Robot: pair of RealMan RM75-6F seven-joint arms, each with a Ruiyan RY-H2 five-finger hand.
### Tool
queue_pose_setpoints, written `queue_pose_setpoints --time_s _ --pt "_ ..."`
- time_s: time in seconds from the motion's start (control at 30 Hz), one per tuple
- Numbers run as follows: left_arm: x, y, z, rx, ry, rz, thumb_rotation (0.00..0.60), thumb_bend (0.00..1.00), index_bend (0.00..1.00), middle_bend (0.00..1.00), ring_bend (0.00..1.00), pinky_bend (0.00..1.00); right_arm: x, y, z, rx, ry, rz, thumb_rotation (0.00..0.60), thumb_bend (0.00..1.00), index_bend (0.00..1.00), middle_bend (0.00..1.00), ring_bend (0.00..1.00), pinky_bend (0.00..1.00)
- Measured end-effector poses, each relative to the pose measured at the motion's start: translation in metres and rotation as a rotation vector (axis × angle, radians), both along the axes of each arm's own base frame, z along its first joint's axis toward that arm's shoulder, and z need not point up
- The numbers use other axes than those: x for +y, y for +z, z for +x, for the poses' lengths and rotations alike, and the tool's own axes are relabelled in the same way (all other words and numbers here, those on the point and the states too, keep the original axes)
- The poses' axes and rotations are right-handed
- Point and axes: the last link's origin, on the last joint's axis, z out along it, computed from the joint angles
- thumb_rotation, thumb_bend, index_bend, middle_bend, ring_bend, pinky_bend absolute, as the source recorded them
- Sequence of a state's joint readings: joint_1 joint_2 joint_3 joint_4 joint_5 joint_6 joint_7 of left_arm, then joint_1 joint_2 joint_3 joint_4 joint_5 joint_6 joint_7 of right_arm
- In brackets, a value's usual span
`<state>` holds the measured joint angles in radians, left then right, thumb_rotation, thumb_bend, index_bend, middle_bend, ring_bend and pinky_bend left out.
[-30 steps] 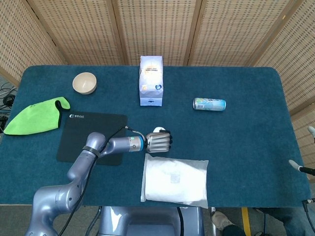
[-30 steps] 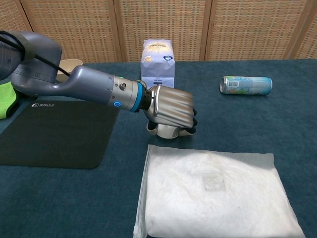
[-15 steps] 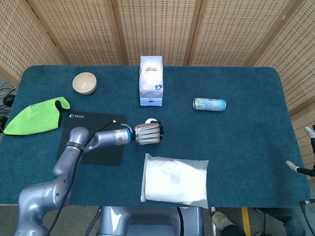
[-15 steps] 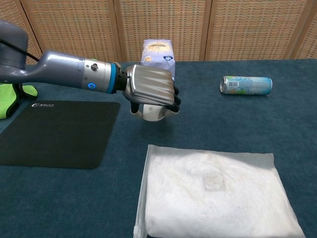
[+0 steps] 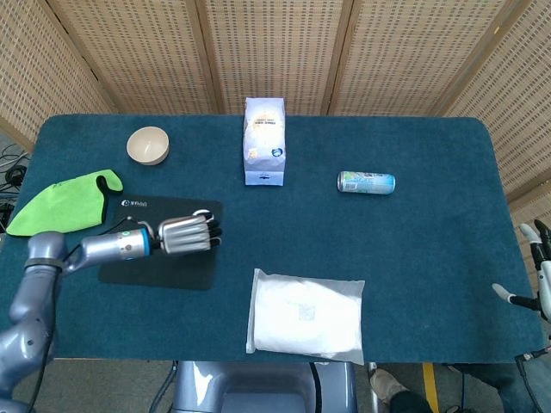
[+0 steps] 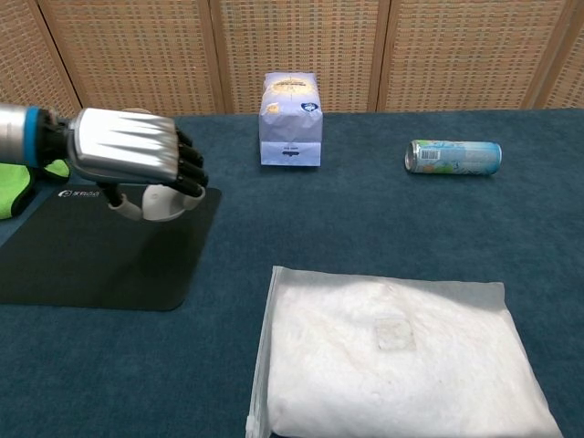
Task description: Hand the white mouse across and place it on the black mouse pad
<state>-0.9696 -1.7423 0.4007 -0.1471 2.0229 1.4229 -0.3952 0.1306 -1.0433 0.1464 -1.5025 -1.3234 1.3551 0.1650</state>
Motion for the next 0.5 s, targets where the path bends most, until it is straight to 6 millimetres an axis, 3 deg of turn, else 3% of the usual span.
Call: queue_pose_setpoints --time_s 0.2,0.5 --pt "-0.012 0.021 -0.037 0.028 0.056 0.016 0.600 0.16 0.68 0.45 0.37 0.49 -0.002 -0.007 0.006 0.034 0.006 0.008 0.600 0.00 0.00 0.00 0.00 0.00" --pt "-0.016 0.027 -0.055 0.078 0.095 0.013 0.600 0.17 0.68 0.45 0.37 0.49 -0.004 -0.018 0.012 0.075 0.007 0.027 0.600 0.00 0.00 0.00 0.00 0.00"
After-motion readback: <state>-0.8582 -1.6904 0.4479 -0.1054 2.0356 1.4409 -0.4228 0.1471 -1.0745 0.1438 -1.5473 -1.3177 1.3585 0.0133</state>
